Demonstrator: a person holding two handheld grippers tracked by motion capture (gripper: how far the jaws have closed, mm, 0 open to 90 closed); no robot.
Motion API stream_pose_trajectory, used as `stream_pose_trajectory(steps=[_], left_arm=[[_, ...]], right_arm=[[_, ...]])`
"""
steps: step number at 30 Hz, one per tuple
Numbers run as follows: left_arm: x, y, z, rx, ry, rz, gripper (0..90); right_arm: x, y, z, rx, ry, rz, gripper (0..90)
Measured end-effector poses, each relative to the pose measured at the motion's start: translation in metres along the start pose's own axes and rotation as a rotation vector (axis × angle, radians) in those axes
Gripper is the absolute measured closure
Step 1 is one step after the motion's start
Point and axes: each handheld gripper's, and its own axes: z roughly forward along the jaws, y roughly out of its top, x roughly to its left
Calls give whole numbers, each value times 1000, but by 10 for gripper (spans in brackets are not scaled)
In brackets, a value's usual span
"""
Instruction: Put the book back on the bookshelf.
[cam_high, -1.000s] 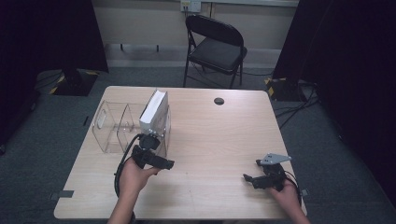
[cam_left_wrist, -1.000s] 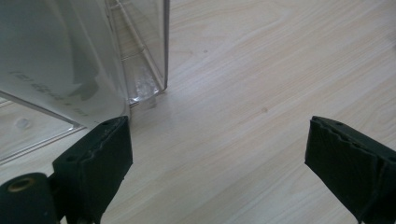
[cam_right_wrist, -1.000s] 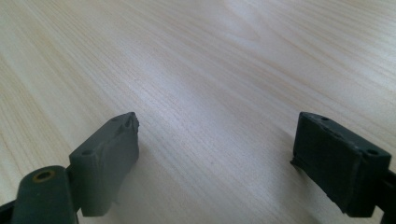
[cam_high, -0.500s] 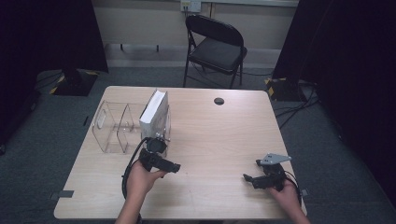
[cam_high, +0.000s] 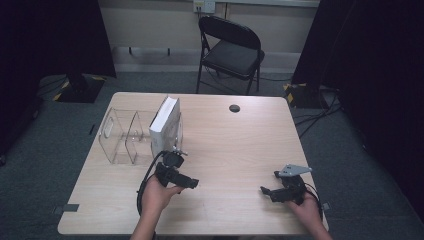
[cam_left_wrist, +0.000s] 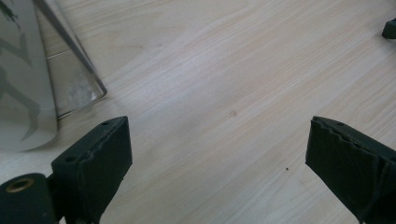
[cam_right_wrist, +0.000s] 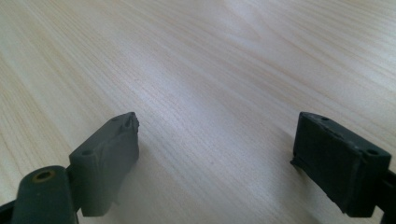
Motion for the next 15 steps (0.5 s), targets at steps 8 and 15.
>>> stream_pose_trajectory(steps=[8, 15], left_arm=[[-6, 1, 8, 0, -17, 6, 67], [-10, 1, 17, 7, -31, 18, 66]], right_arm=[[0, 0, 0, 1, -2, 0, 136], [0, 0, 0, 0, 0, 0, 135]])
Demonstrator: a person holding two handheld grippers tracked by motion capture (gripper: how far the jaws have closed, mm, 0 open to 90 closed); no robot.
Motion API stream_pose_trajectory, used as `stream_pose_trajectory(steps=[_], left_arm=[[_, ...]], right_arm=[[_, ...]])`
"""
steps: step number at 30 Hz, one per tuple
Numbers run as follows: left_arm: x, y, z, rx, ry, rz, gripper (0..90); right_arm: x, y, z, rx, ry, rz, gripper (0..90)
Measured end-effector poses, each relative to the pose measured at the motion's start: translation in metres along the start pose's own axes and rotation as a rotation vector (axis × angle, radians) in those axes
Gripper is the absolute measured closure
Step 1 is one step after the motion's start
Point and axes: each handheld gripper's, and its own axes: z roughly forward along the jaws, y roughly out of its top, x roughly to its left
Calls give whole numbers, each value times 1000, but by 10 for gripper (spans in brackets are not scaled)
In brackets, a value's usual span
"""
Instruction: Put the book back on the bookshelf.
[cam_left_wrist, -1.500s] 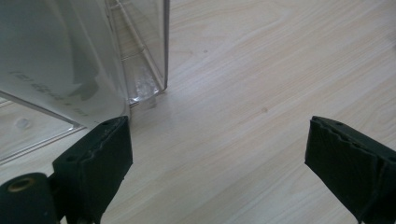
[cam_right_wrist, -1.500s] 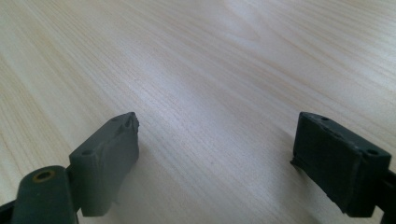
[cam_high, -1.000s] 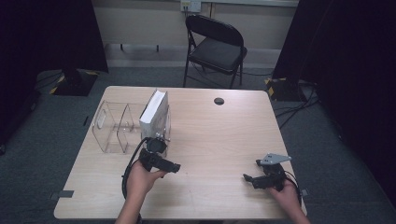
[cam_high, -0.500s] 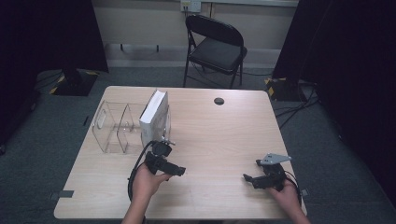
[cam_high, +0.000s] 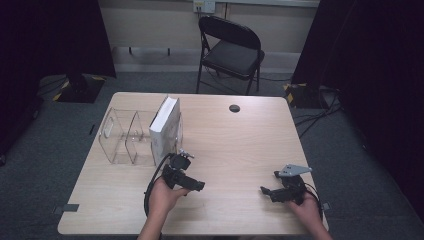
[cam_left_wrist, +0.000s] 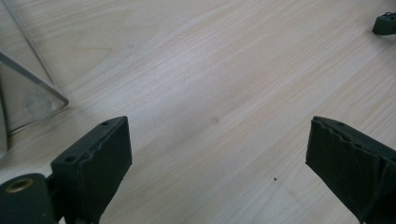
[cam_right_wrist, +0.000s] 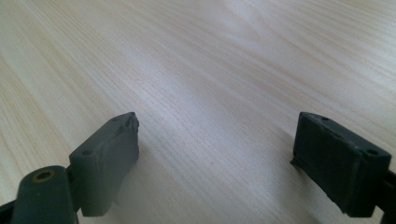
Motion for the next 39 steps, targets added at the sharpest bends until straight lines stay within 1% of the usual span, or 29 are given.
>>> stream_pose_trajectory(steps=[5, 7, 10, 13, 14, 15, 17, 19, 26, 32, 34, 35, 36, 37, 39], left_arm=[[-3, 0, 7, -1, -18, -1, 66], [-4, -1, 9, 10, -21, 1, 66], [-6, -2, 14, 8, -30, 1, 65], [-8, -2, 18, 12, -34, 4, 65], [-9, -2, 20, 16, -42, 9, 63], [-10, -2, 21, 16, -43, 4, 57], [-11, -1, 24, 22, -42, 14, 51], [-13, -1, 26, 16, -46, 17, 50], [-19, -1, 35, 25, -54, 35, 45], [-21, -3, 42, 31, -52, 28, 41], [-21, -4, 43, 33, -53, 28, 41], [-21, -4, 44, 37, -50, 34, 41], [-22, -5, 45, 35, -46, 25, 41], [-22, -5, 46, 36, -51, 32, 41], [-23, -6, 49, 37, -47, 30, 41]], right_arm=[[0, 0, 0, 0, 0, 0, 136], [0, 0, 0, 0, 0, 0, 136], [0, 0, 0, 0, 0, 0, 135], [0, 0, 0, 1, -1, 0, 135], [0, 0, 0, 1, -1, 0, 136], [0, 0, 0, 1, -1, -1, 135], [0, 0, 0, 0, 0, -1, 136], [0, 0, 0, 1, -1, -1, 135], [0, 0, 0, 0, 1, -3, 135], [0, 0, 0, 0, 2, -2, 135], [0, 0, 0, 0, 1, -3, 136], [0, 0, 0, 0, 0, -3, 135], [0, 0, 0, 0, 0, -2, 135], [0, 0, 0, 0, 1, -2, 135], [0, 0, 0, 0, 1, -1, 136]])
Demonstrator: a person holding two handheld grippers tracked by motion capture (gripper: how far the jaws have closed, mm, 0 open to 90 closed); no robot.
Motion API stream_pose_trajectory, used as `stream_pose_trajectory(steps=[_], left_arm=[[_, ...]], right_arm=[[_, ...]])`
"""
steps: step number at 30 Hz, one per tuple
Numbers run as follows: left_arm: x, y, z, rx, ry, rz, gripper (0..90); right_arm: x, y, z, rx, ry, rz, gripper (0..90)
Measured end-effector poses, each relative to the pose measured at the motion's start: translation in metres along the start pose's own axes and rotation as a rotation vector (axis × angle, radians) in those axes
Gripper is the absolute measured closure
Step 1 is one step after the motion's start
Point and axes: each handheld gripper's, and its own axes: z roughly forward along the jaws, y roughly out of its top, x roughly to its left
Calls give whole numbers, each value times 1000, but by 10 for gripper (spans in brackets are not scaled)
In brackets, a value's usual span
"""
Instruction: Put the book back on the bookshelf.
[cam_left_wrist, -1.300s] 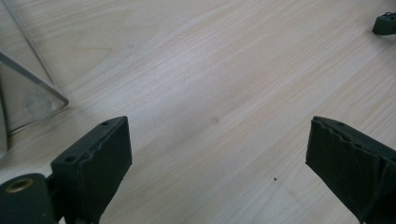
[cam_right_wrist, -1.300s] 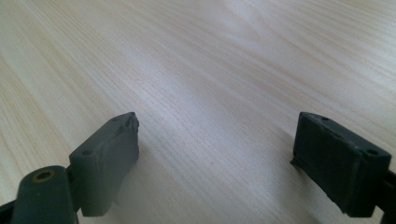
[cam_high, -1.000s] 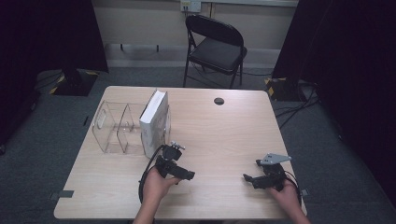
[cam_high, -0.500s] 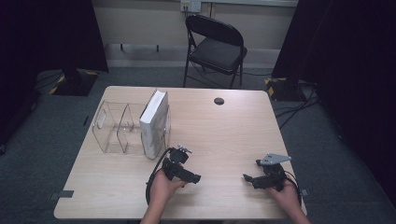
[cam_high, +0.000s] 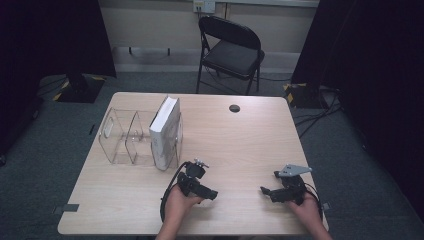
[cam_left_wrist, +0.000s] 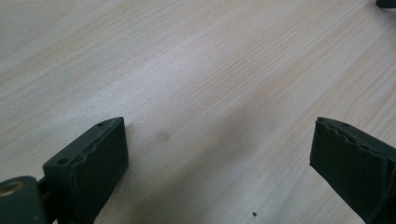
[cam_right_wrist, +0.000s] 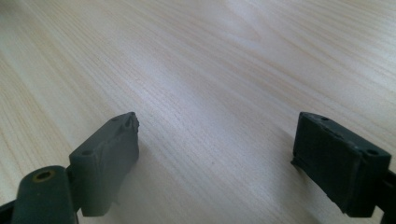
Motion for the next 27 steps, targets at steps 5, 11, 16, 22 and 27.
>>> stream_pose_trajectory(steps=[5, 11, 16, 22, 27], left_arm=[[-3, 0, 3, -4, 34, 23, 33], [-11, -2, 11, -27, 88, 87, 0], [-13, -4, 15, -65, 109, 129, 0], [-14, -8, 18, -105, 130, 153, 0], [-15, -10, 20, -131, 144, 174, 0]], right_arm=[[0, 0, 0, 0, 1, 0, 136], [0, 0, 0, 0, 0, -2, 135], [0, 0, 0, 0, 1, -2, 136], [0, 0, 0, 1, 0, -3, 136], [1, 0, 0, 1, -1, -3, 136]])
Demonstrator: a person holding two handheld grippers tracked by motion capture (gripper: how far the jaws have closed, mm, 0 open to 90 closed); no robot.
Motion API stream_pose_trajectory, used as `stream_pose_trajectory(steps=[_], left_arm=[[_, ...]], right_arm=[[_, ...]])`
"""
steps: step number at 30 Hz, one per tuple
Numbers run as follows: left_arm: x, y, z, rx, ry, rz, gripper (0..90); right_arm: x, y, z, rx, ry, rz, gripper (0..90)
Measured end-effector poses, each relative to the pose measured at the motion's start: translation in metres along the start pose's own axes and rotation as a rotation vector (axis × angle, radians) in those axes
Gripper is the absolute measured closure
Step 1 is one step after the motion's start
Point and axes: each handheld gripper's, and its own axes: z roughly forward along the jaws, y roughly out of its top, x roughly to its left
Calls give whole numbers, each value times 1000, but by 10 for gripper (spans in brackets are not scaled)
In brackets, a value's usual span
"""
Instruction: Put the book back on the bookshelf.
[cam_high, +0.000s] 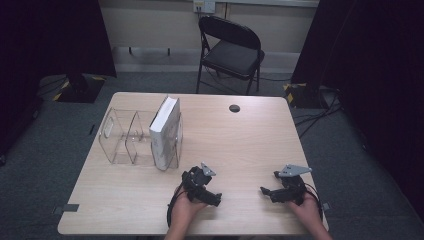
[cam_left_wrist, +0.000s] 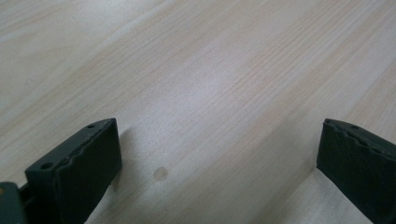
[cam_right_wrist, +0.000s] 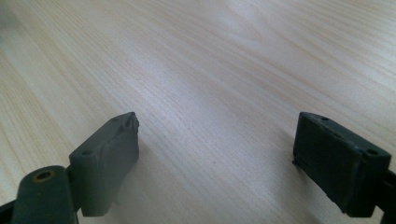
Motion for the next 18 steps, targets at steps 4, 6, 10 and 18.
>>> stream_pose_trajectory(steps=[4, 6, 10, 18], left_arm=[[-1, -2, 0, -8, 3, 11, 0], [-1, -2, 1, -14, 13, 24, 0], [-2, -4, 2, -34, 30, 30, 0], [-2, -10, 2, -78, 35, 33, 0]], right_arm=[[0, 0, 0, 0, 0, -1, 136], [0, 0, 0, 0, 0, 0, 136], [0, 0, 0, 0, 0, 0, 136], [0, 0, 0, 1, 1, 1, 135]])
